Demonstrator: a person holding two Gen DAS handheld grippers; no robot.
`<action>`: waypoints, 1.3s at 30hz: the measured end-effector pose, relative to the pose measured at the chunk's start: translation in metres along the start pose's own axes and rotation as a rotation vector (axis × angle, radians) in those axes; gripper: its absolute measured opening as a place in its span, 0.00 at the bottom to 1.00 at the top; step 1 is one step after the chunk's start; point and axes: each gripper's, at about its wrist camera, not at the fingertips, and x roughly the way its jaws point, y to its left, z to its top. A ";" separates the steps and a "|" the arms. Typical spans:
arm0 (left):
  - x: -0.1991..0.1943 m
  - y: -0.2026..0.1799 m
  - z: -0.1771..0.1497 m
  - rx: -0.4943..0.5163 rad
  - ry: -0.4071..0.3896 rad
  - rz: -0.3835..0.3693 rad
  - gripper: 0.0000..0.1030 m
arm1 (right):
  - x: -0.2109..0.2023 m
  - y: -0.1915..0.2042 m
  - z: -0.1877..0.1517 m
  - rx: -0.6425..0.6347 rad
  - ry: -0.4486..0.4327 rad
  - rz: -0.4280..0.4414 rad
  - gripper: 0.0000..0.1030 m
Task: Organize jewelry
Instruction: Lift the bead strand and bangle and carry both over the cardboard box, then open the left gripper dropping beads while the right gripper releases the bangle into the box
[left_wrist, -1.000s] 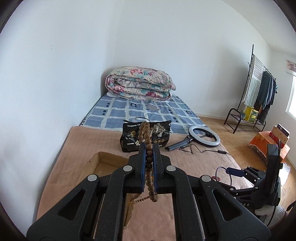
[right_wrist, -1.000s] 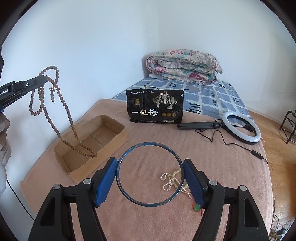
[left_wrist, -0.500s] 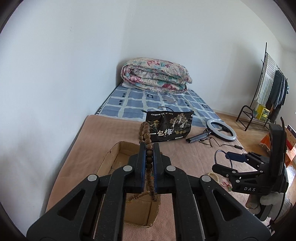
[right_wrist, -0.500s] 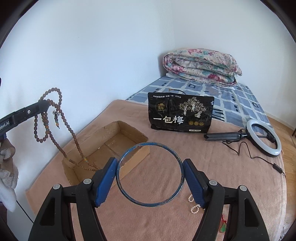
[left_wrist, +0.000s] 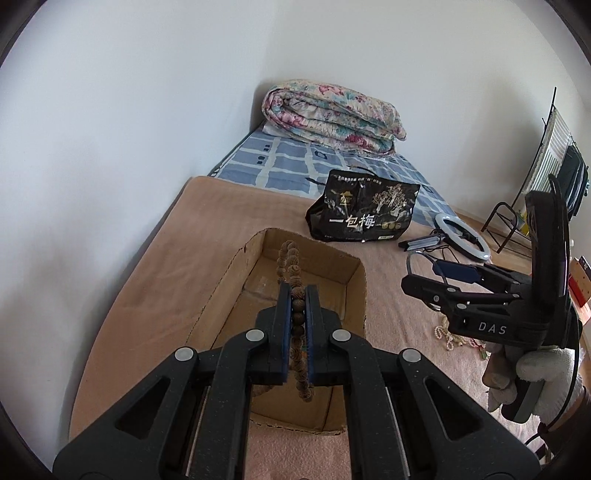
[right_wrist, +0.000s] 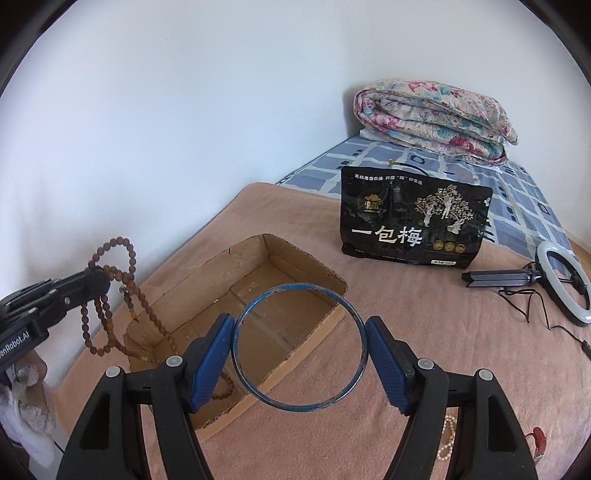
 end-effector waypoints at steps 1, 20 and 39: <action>0.004 0.002 -0.003 -0.004 0.009 0.000 0.04 | 0.006 0.001 0.000 -0.002 0.006 0.002 0.72; 0.042 0.025 -0.041 -0.050 0.118 -0.017 0.04 | 0.084 0.026 0.008 -0.039 0.090 0.006 0.72; 0.038 0.031 -0.042 -0.067 0.118 0.000 0.33 | 0.078 0.025 0.012 0.004 0.063 0.015 0.93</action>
